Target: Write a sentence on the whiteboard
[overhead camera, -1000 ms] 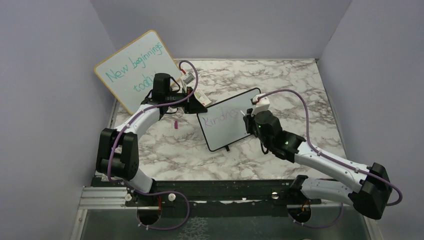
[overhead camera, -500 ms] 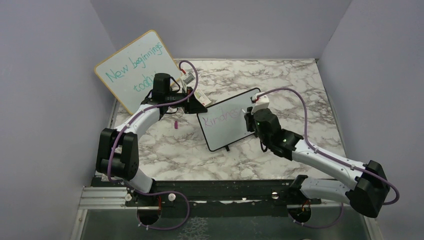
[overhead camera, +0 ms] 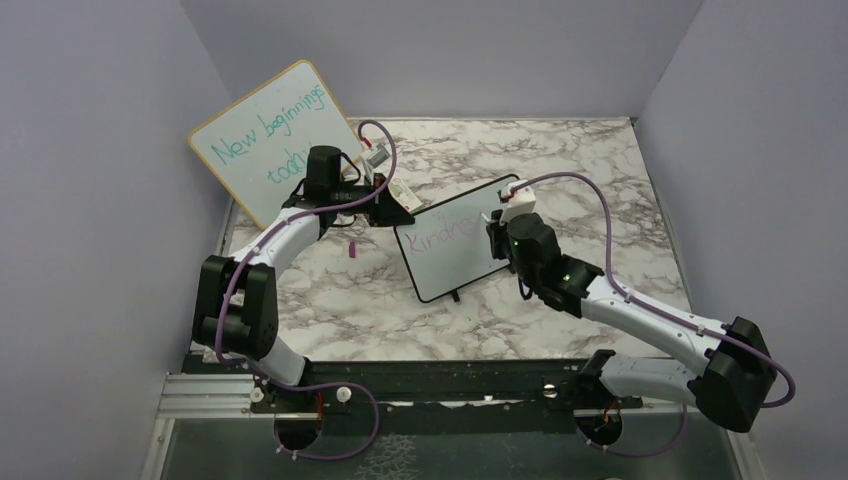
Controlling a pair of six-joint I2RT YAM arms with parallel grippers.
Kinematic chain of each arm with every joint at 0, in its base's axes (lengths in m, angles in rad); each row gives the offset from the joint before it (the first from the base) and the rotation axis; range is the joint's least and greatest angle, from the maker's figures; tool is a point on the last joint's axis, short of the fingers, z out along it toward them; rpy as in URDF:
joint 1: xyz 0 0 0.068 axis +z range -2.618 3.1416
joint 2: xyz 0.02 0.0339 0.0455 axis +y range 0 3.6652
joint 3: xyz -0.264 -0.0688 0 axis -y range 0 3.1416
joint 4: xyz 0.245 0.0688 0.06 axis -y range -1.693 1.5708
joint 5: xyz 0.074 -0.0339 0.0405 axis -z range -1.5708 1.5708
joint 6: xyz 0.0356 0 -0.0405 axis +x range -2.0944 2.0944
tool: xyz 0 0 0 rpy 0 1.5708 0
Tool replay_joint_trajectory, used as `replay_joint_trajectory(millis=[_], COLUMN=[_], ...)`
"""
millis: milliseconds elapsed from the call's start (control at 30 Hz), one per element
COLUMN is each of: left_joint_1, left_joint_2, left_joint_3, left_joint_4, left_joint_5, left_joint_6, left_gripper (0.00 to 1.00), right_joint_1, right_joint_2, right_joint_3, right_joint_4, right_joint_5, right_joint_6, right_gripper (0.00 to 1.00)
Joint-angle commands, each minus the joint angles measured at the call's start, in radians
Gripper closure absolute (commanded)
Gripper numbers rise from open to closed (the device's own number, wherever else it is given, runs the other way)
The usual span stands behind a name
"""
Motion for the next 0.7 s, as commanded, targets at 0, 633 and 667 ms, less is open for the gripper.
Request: replay_joint_trajectory(millis=[0,633,667], left_joint_1=[-0.018,-0.018,-0.018], left_joint_2=[0.044,0.049,0.049], left_joint_3=[-0.015,-0.013,-0.012], left_joint_4=[-0.075,-0.075,-0.075], left_joint_5=[-0.016,-0.024,-0.024], left_joint_6=[0.040,0.040,0.041], left_gripper=[1.00,1.00,1.00], right_joint_1=[-0.006,-0.006,-0.005], right_joint_2=[0.017,0.018,0.020], right_joint_3=[0.028,0.015,0.015], right_joint_4=[0.048,-0.037,-0.040], right_joint_5=[-0.057,-0.123,-0.125], right_joint_6=[-0.020,0.001,0.001], right_gripper=[1.00,1.00,1.00])
